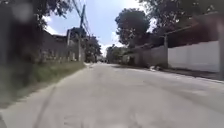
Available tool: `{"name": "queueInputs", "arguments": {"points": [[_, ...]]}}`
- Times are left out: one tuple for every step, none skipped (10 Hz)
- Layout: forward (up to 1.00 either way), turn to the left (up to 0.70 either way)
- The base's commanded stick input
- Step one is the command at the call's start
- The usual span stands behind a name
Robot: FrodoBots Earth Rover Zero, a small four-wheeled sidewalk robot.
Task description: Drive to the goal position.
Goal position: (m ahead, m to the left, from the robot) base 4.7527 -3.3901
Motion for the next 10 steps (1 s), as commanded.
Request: {"name": "queueInputs", "arguments": {"points": [[1.0, 0.0], [1.0, 0.0], [1.0, 0.0], [1.0, 0.0], [1.0, 0.0], [1.0, 0.0], [1.0, 0.01], [1.0, 0.04], [1.0, 0.05], [1.0, 0.08]]}}
